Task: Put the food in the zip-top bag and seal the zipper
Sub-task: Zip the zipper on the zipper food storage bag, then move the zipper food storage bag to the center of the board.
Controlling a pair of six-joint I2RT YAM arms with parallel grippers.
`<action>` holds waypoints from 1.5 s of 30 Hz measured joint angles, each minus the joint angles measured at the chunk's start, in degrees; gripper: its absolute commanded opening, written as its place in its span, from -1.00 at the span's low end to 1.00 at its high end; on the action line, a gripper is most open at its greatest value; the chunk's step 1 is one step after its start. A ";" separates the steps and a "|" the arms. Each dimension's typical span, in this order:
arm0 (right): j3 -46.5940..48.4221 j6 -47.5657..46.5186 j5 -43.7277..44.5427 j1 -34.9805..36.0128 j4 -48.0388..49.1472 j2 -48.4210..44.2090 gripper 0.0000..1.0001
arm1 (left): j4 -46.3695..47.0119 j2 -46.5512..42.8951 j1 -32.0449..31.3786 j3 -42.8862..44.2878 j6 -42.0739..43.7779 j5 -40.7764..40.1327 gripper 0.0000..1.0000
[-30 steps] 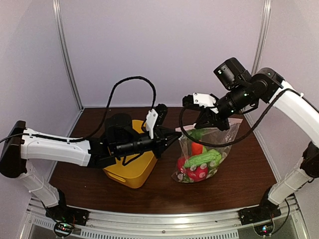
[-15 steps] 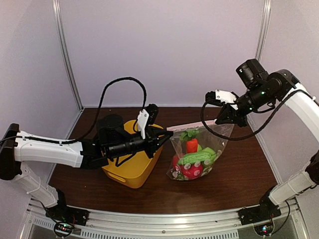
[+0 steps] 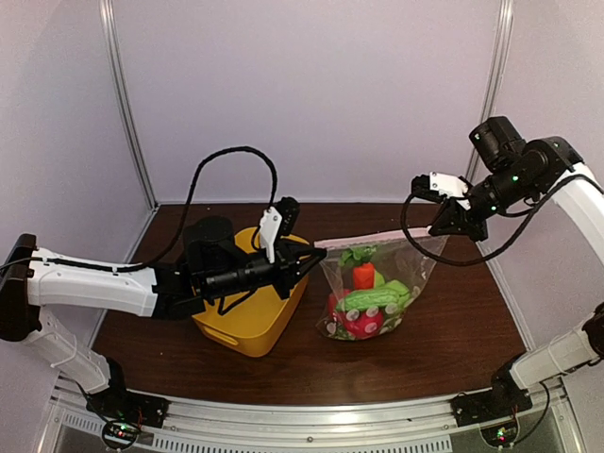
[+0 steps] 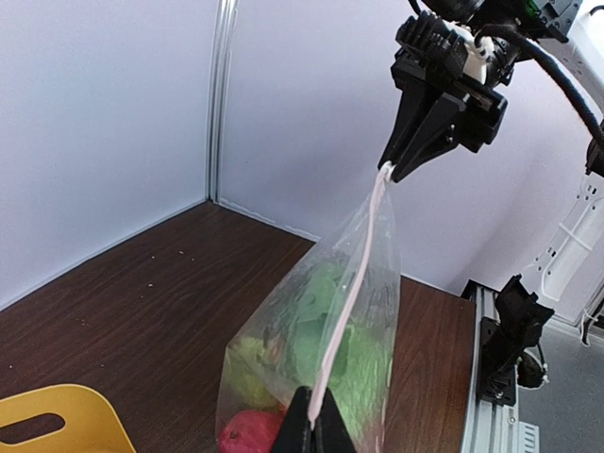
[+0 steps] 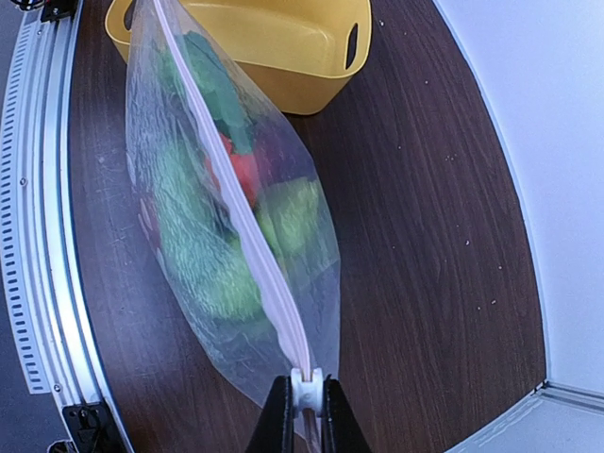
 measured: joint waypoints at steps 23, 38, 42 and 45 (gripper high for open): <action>3.63 1.46 1.44 -9.49 6.56 7.80 -0.92 | -5.09 22.88 5.79 29.00 1.55 3.56 -1.00; -18.23 0.31 -6.73 -12.41 14.45 -6.25 -0.12 | -1.29 25.03 9.97 21.75 0.17 17.66 -0.10; -27.96 -1.51 -11.30 -12.20 10.54 -13.31 0.28 | -2.99 20.26 7.52 10.10 -1.49 19.78 0.09; -26.88 -0.87 -13.00 -12.13 8.83 -18.32 0.44 | -9.51 13.20 5.64 8.07 -1.16 19.12 0.29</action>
